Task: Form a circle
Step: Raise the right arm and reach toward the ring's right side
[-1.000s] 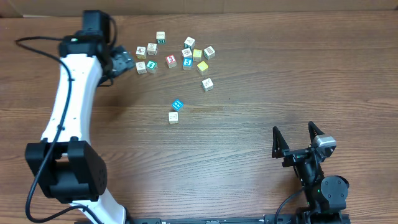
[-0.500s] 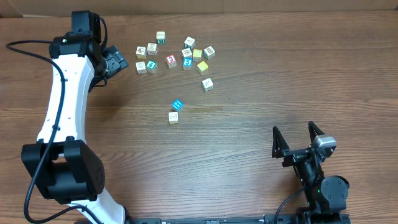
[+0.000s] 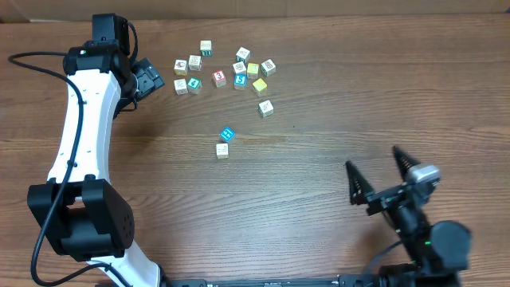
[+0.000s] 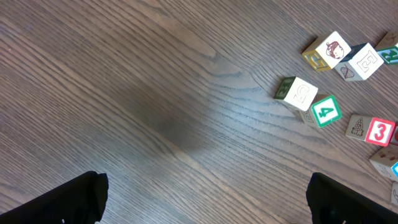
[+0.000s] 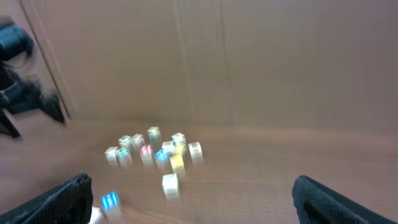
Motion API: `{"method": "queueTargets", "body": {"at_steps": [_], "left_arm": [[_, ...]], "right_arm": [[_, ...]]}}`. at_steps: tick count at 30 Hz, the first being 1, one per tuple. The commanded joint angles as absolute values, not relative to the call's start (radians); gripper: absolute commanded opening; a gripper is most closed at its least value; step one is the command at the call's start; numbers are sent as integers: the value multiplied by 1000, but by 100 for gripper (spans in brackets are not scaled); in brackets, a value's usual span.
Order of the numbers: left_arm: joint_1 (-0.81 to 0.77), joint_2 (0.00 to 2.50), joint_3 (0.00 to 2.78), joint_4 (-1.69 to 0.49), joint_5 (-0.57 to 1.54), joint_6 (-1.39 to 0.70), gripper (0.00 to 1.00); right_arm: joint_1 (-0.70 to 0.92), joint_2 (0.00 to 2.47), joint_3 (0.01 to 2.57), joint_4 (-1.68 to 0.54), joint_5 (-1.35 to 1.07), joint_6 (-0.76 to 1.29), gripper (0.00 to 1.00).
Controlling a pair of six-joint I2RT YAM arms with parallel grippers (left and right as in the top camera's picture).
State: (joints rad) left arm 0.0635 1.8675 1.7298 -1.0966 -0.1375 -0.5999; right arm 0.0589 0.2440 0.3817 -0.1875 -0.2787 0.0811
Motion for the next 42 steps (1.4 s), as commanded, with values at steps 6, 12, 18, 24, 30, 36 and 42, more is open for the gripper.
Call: {"method": "queueTargets", "body": {"at_steps": [6, 12, 18, 24, 30, 36, 42], "left_arm": [[65, 1848, 1744, -1097, -131, -599, 99], [65, 1848, 1744, -1097, -131, -598, 99], [65, 1848, 1744, -1097, -131, -599, 100], [65, 1848, 1744, -1097, -131, -599, 100], [65, 1848, 1744, -1097, -131, -599, 100], [65, 1848, 1744, -1097, -131, -599, 99], [65, 1848, 1744, -1097, -131, -599, 100]], "right_arm": [[56, 757, 1053, -568, -316, 76, 100], [56, 1132, 1613, -1032, -317, 78, 100], [57, 1345, 1900, -1240, -405, 92, 100], [93, 1427, 1903, -1236, -444, 149, 44], [250, 1592, 2000, -1310, -257, 152, 50], [383, 1751, 2006, -1280, -104, 122, 79], [426, 1912, 2003, -1200, -89, 92, 86]]}}
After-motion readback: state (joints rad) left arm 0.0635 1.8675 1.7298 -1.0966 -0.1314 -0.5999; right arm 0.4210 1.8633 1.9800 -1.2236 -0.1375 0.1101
